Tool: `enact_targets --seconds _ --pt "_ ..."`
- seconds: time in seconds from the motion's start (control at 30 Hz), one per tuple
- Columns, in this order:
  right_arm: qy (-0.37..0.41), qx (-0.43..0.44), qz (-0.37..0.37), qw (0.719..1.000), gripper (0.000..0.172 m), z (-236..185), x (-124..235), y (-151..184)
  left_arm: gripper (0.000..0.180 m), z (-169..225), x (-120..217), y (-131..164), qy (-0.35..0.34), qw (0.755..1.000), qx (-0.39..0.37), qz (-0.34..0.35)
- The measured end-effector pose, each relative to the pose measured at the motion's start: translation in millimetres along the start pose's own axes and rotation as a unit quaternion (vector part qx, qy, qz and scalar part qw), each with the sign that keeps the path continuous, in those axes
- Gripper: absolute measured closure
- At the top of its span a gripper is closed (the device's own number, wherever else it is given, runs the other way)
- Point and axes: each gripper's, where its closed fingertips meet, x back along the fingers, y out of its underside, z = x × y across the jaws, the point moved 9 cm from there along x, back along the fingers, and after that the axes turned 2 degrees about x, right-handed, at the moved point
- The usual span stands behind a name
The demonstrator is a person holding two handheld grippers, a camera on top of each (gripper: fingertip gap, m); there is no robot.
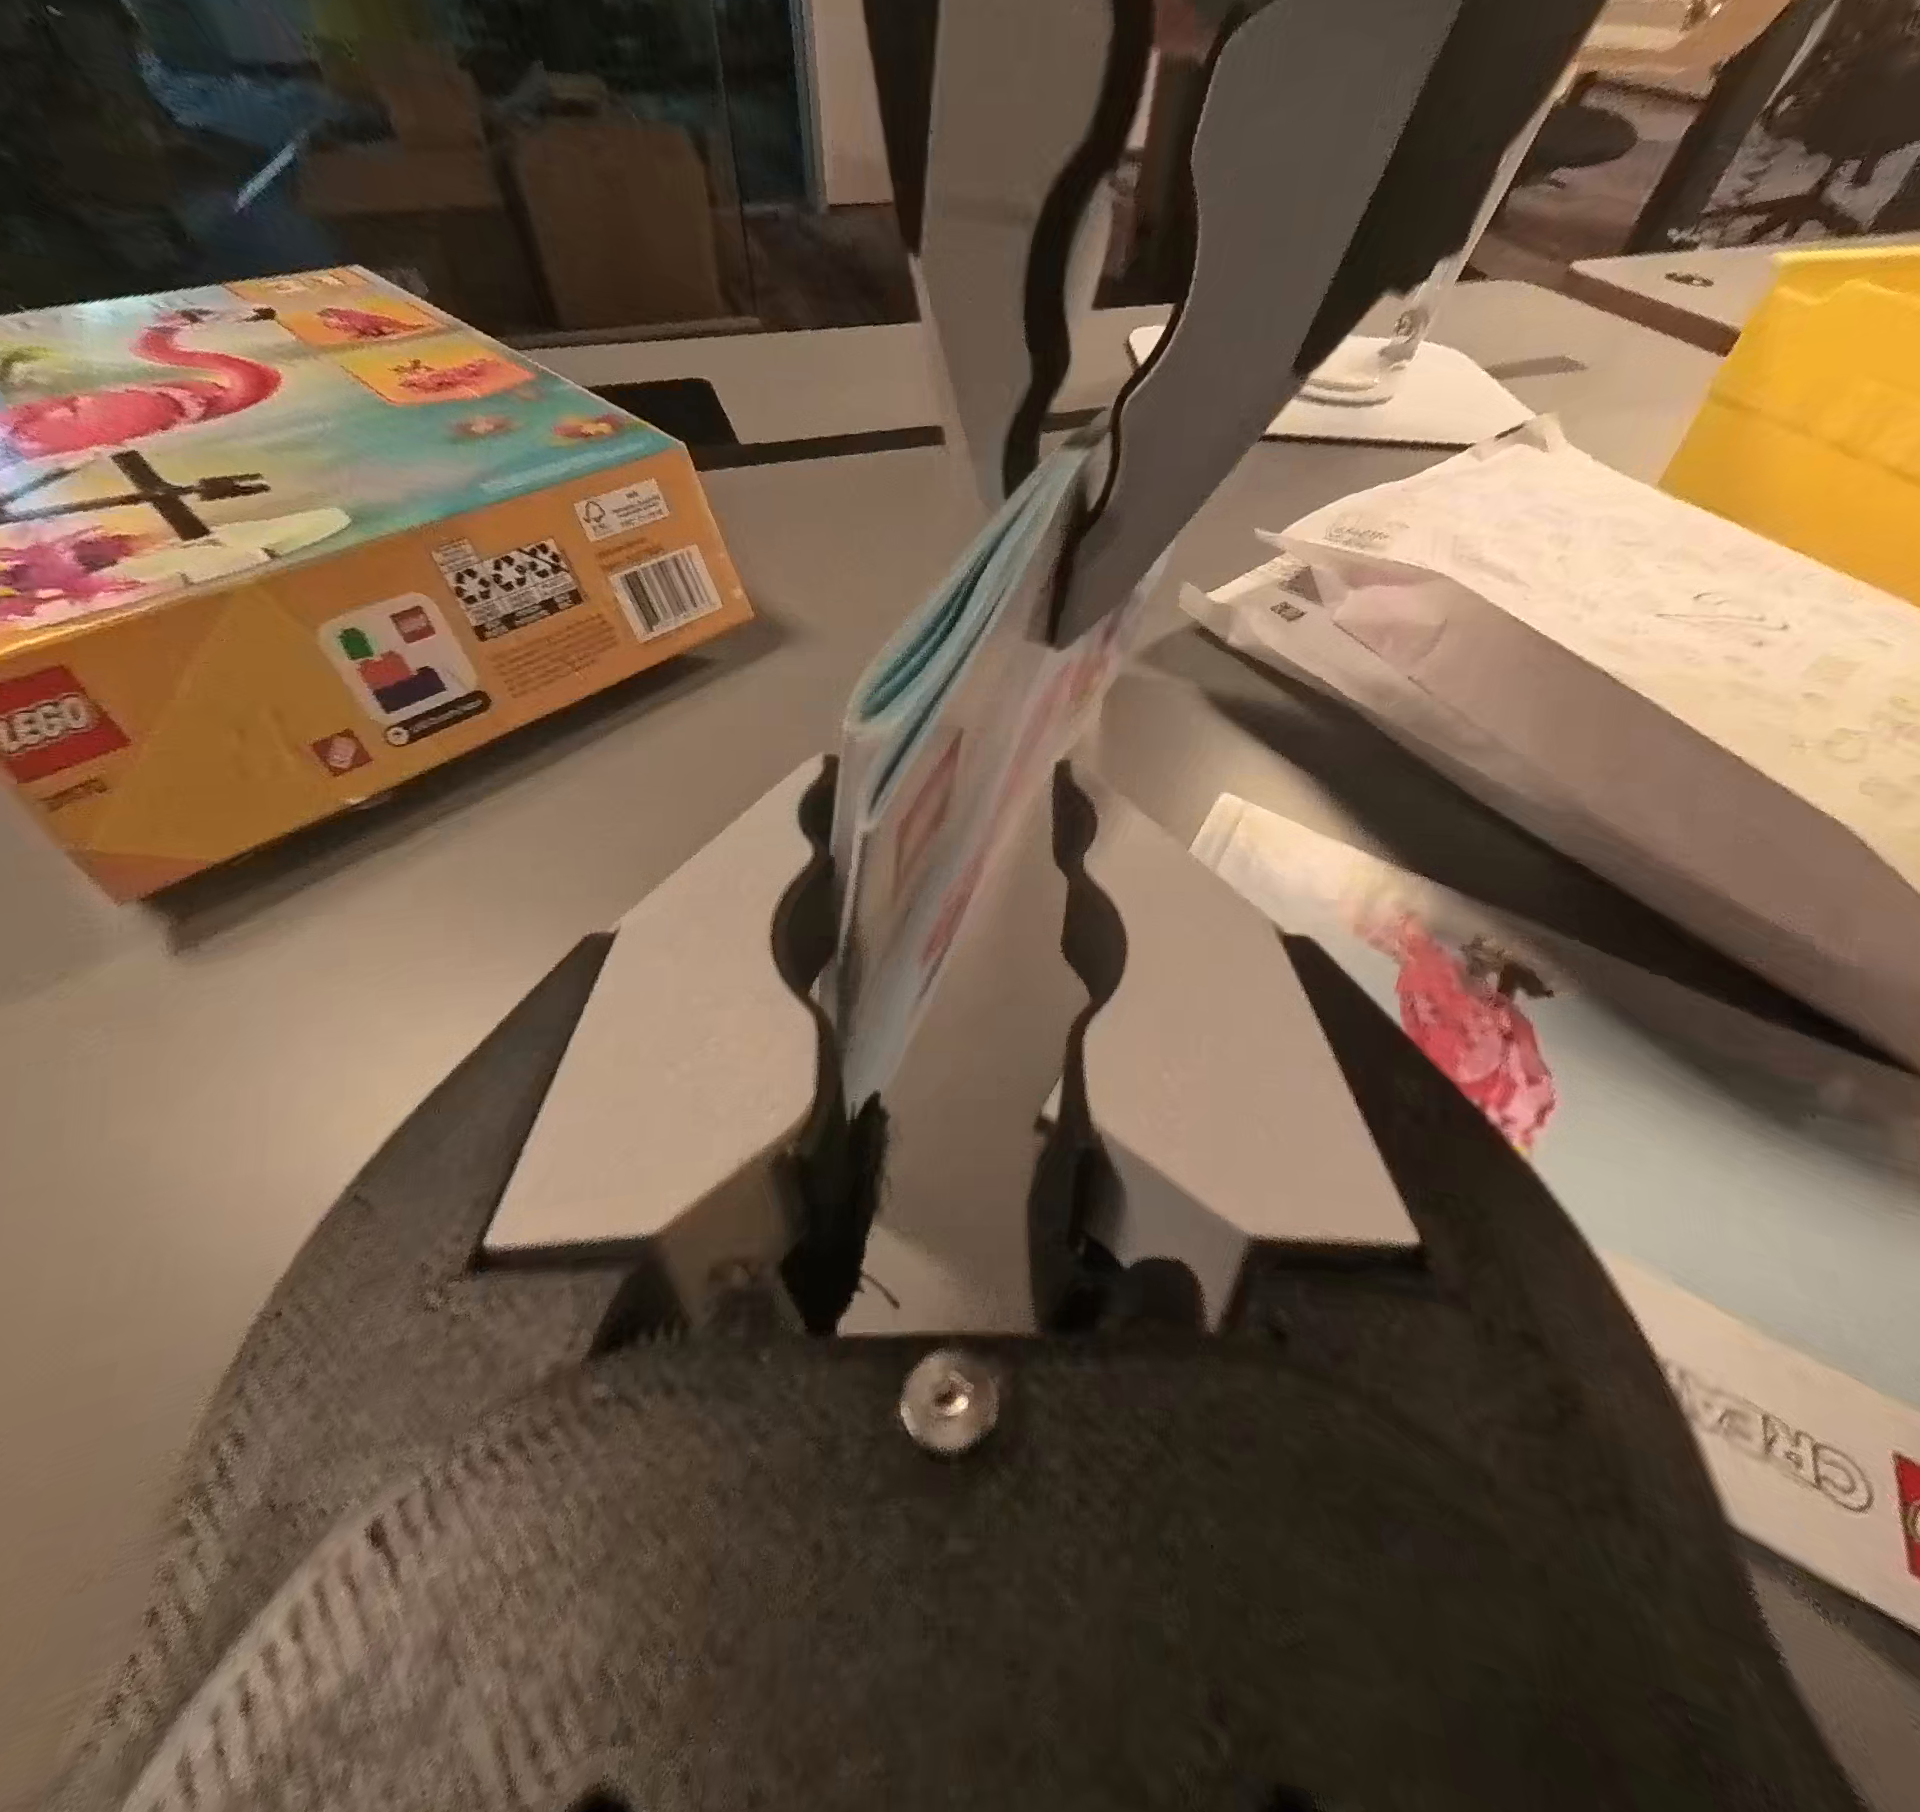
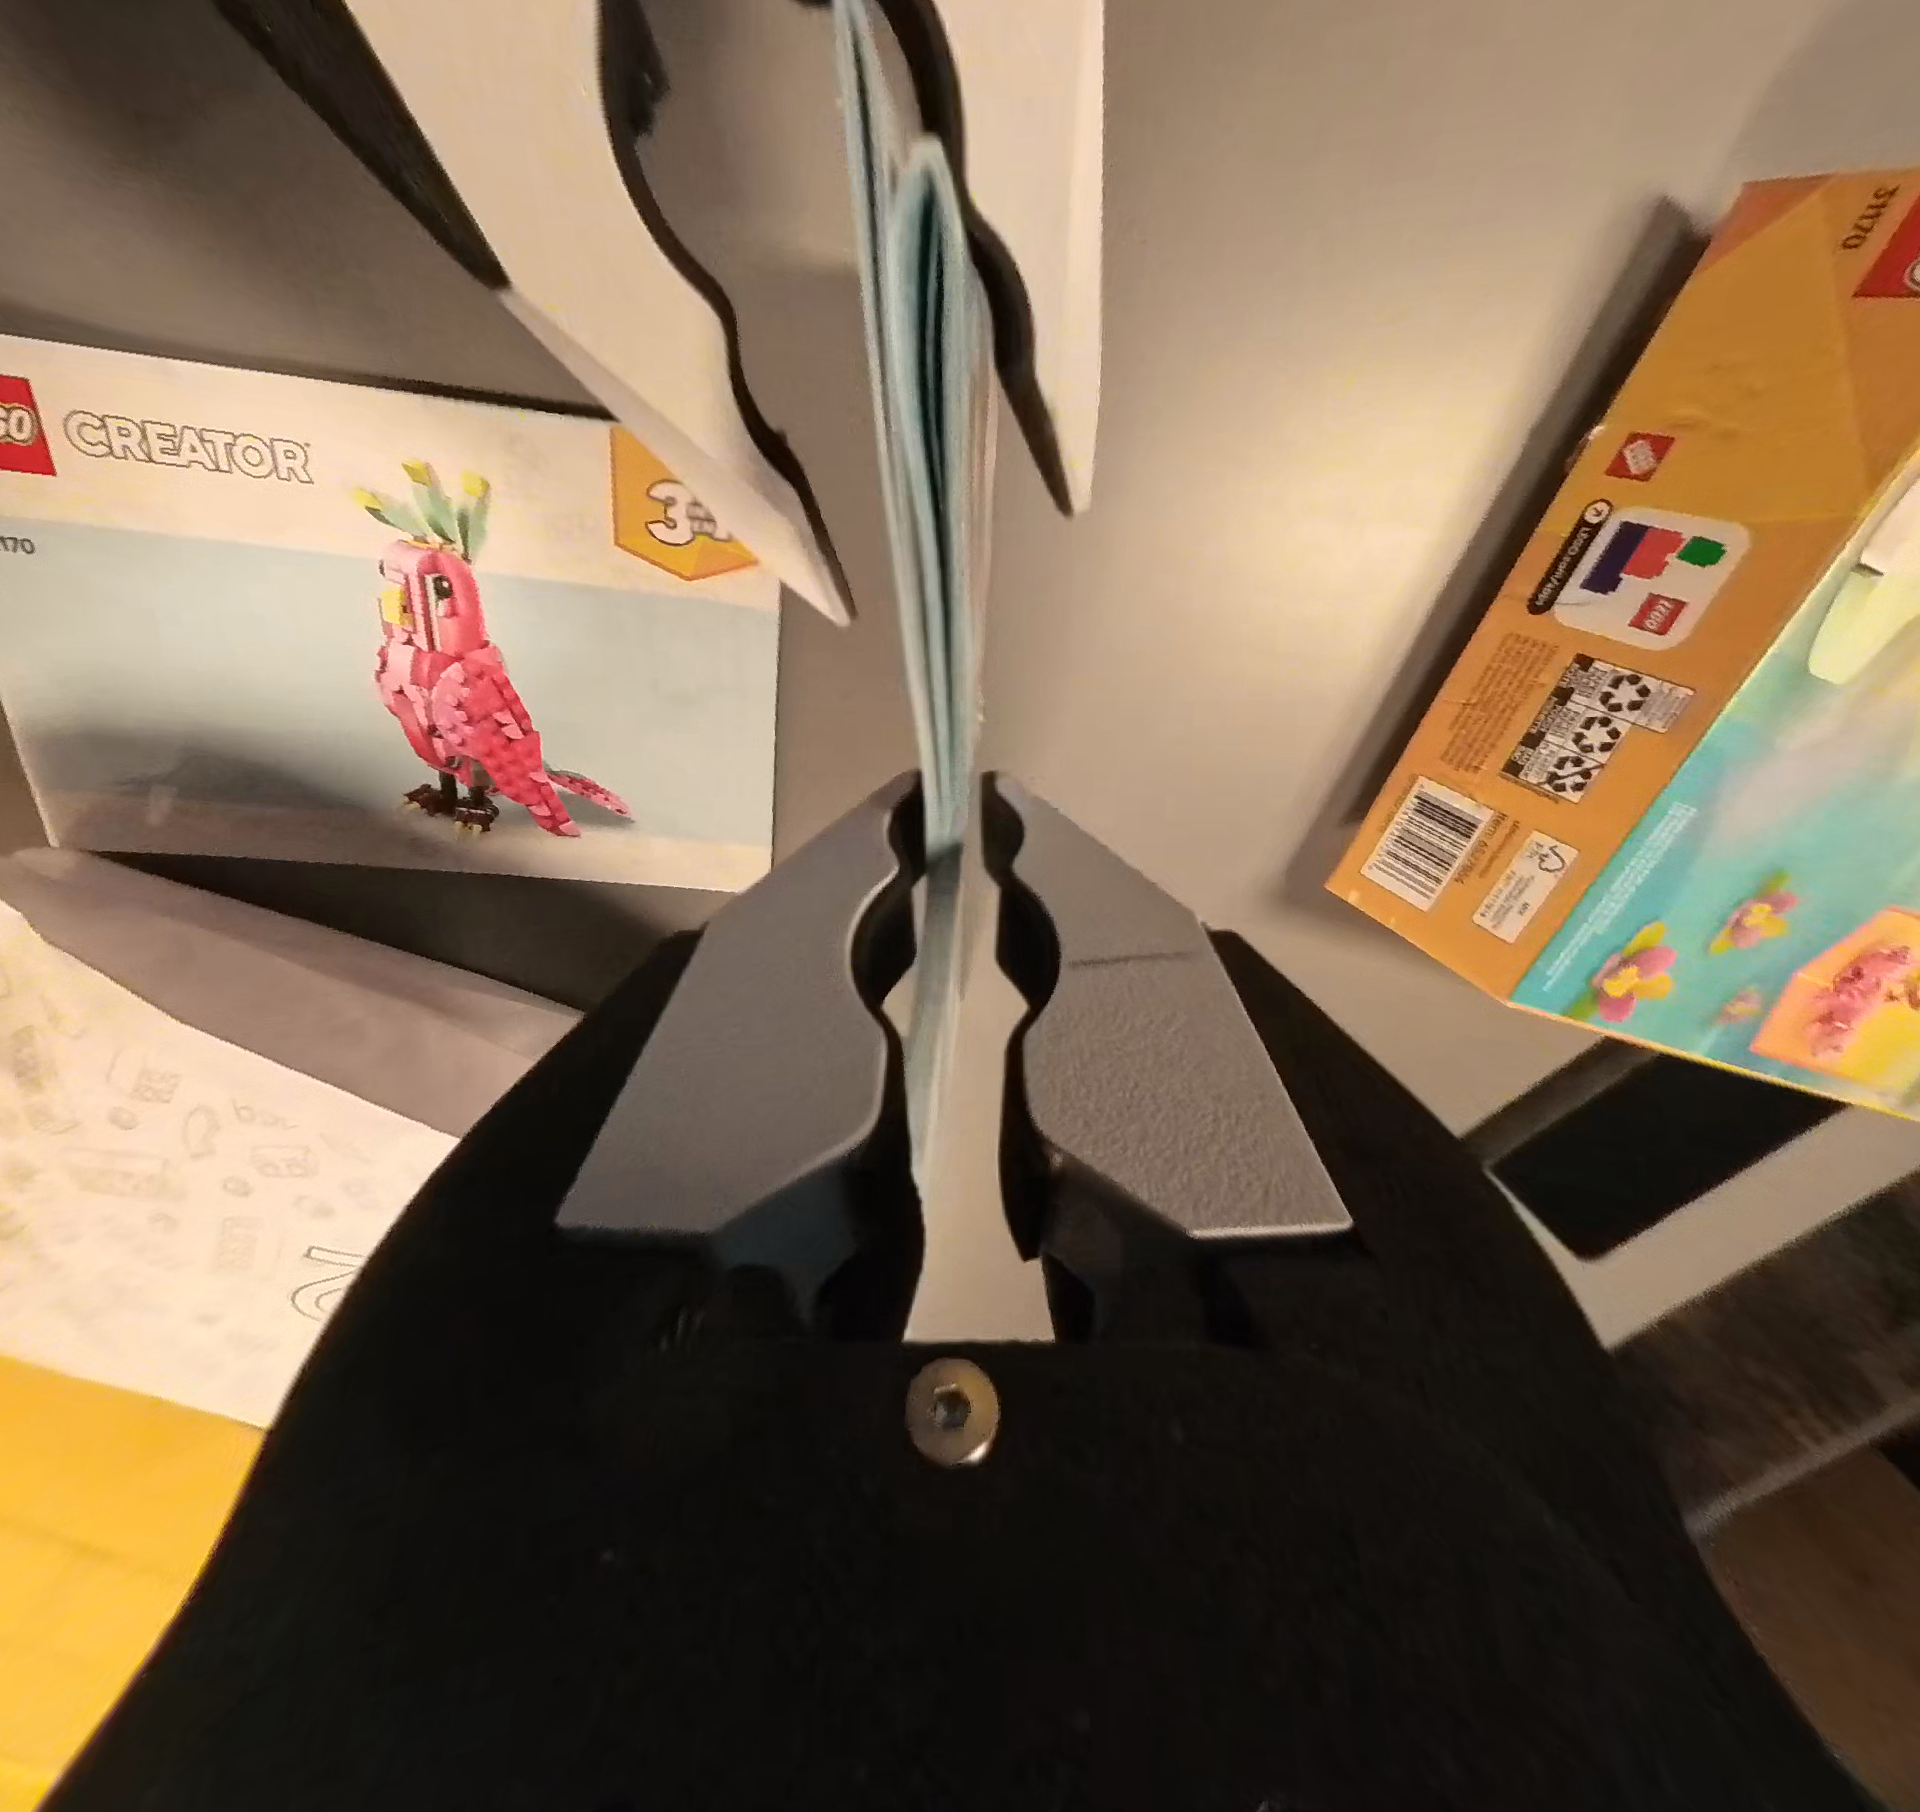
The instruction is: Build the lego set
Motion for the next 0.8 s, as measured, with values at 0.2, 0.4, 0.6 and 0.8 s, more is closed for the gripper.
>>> enact_targets --seconds 0.2,0.4,0.6,0.8 --pt "-0.026 -0.011 0.002 1.000 0.169 -1.1 -4.7 2.1 0.136 9.2 -23.6 -12.5 0.020 1.000 0.011 0.013" --pt "-0.028 -0.057 -0.027 0.998 0.169 13.9 21.0 40.7 0.119 6.1 -42.5 -25.1 0.014 0.998 0.033 0.057" --pt "0.001 -0.082 -0.054 0.995 0.169 16.0 11.2 59.1 0.098 8.5 -54.5 -14.0 0.006 0.998 0.044 0.051" --pt "0.005 -0.104 -0.072 0.992 0.168 25.7 1.8 56.4 0.081 23.7 -60.4 -13.2 -0.019 0.998 0.053 0.040"
